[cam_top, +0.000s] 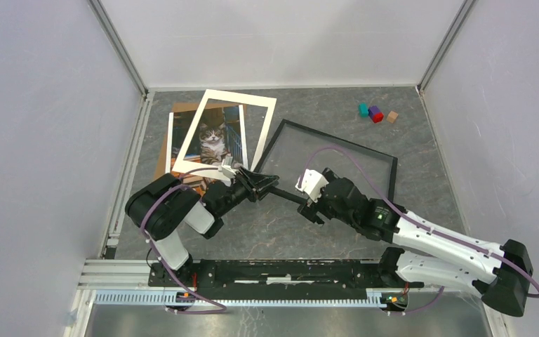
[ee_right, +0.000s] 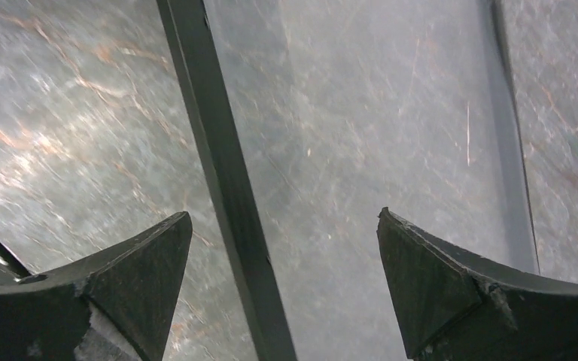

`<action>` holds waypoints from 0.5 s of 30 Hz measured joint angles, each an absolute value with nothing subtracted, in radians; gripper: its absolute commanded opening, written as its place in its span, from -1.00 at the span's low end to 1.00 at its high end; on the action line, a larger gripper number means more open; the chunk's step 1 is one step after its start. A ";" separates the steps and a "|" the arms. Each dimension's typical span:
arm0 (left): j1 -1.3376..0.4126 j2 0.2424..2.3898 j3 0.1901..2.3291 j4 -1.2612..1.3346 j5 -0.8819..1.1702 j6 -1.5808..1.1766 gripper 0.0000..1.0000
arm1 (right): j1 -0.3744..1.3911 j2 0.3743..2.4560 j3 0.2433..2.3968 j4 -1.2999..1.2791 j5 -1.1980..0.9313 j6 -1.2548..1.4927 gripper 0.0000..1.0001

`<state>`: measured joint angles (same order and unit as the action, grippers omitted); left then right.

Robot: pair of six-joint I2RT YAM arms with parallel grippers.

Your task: Put the photo into the frame

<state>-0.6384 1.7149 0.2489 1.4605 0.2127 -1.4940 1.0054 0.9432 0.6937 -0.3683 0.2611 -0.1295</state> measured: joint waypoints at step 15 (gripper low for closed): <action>-0.404 1.807 0.295 1.464 0.443 -1.566 -0.14 | 0.677 0.989 0.721 -0.513 0.416 0.136 0.96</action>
<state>-0.4038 1.8072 0.2955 1.4639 0.4427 -1.5658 0.6773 0.9890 0.7208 -0.5133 0.4160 0.1364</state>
